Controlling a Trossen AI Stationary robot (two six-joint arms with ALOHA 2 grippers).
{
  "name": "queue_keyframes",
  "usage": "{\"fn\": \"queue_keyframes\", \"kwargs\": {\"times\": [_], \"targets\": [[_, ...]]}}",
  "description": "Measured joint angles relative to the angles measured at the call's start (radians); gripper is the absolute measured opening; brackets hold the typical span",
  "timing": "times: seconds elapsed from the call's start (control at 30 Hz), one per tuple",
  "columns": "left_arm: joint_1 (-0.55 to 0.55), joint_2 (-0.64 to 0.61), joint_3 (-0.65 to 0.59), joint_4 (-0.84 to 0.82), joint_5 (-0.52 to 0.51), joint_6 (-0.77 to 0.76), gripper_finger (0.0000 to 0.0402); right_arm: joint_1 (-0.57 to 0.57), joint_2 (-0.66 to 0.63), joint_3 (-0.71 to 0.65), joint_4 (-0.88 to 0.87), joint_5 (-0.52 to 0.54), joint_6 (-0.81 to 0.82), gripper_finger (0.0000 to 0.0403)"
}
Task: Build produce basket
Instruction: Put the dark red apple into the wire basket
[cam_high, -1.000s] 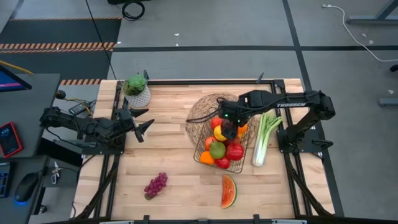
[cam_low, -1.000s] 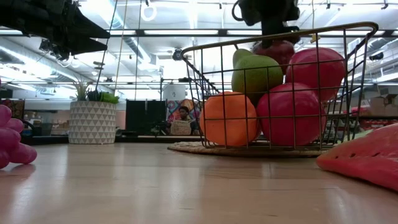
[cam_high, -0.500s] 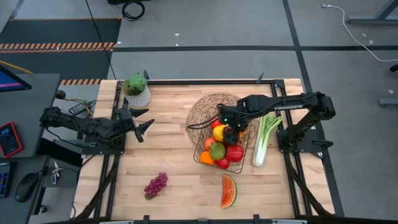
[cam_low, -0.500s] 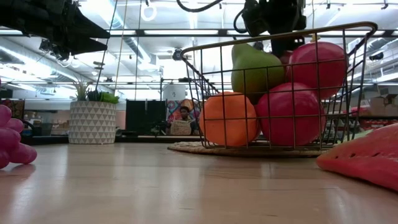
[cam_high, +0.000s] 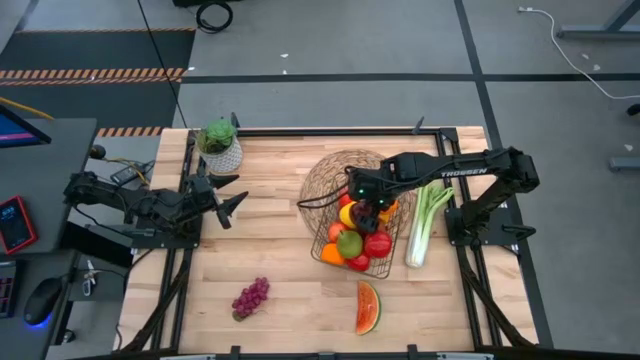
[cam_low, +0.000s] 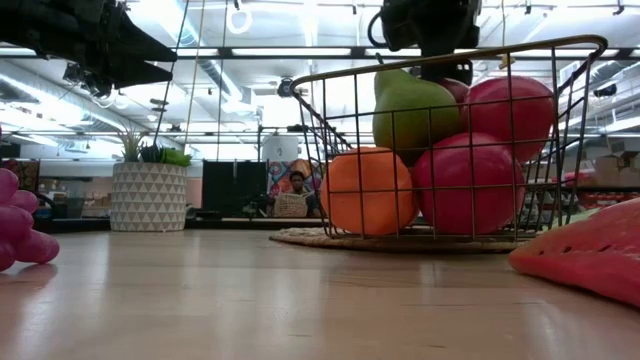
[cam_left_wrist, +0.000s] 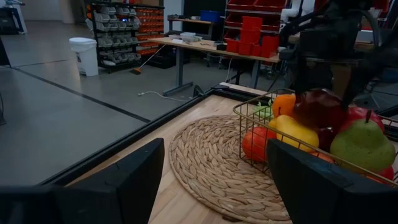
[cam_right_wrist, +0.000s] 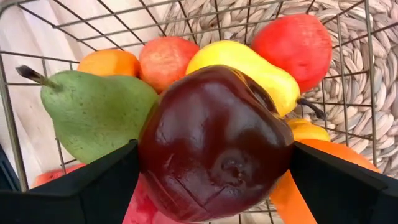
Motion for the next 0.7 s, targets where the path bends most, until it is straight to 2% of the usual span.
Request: {"fn": "queue_keyframes", "kwargs": {"times": [0.17, 0.7], "targets": [[0.000, 0.000, 0.000, 0.000, 0.000, 0.000, 0.0288, 0.000, 0.000, 0.000, 0.019, 0.005, 0.038, 0.0399], [0.000, 0.000, 0.000, 0.000, 0.000, 0.000, 0.0288, 0.002, 0.001, 0.000, -0.002, -0.012, 0.014, 0.0398]]}}
